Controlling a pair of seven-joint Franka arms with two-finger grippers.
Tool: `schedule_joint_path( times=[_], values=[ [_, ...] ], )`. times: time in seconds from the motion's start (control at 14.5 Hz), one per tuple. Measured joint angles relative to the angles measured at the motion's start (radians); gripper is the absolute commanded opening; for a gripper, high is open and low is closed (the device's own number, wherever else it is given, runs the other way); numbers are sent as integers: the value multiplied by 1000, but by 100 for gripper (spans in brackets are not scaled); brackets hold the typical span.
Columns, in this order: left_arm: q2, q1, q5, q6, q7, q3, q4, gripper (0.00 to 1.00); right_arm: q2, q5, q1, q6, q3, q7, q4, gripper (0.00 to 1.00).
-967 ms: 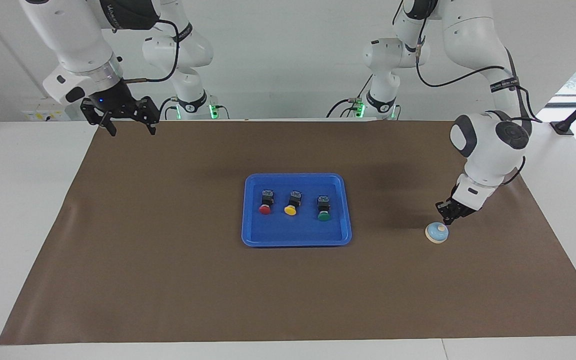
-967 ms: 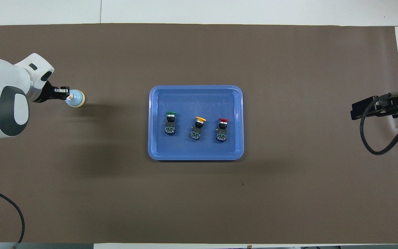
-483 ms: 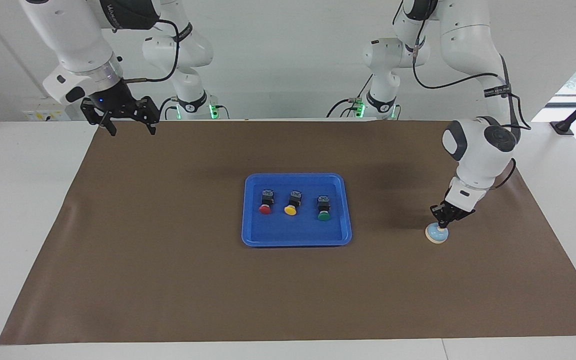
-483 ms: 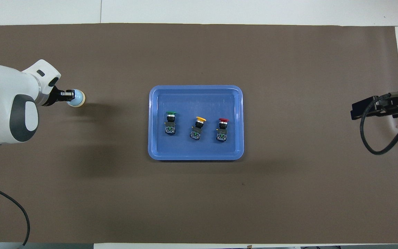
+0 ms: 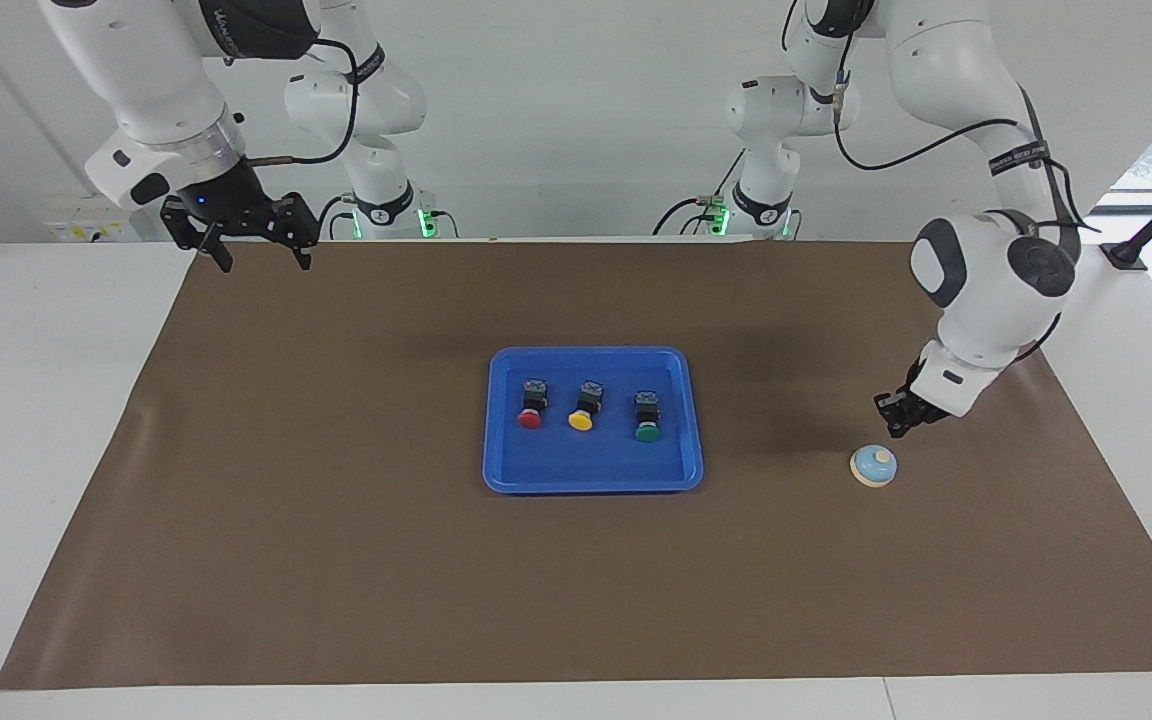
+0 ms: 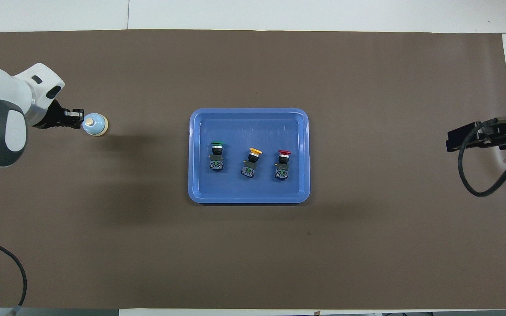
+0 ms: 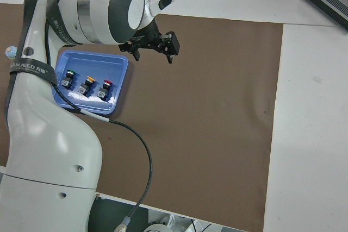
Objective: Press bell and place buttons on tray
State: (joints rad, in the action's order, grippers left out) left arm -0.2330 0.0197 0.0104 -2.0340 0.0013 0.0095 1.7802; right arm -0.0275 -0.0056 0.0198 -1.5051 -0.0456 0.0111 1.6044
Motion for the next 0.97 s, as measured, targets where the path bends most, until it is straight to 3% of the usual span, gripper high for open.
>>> schedule_joint_path(
  times=[0.07, 0.55, 0.69, 0.97],
  values=[
    [38, 0, 0, 54, 0, 0, -20, 100, 0, 0, 0, 0, 0, 0, 0, 100],
    [316, 1, 0, 313, -3, -4, -27, 100, 0, 0, 0, 0, 0, 0, 0, 100],
    [339, 1, 0, 324, -3, -8, -23, 100, 0, 0, 0, 0, 0, 0, 0, 100],
    [305, 3, 0, 350, -3, -11, -40, 100, 0, 0, 0, 0, 0, 0, 0, 100]
  ],
)
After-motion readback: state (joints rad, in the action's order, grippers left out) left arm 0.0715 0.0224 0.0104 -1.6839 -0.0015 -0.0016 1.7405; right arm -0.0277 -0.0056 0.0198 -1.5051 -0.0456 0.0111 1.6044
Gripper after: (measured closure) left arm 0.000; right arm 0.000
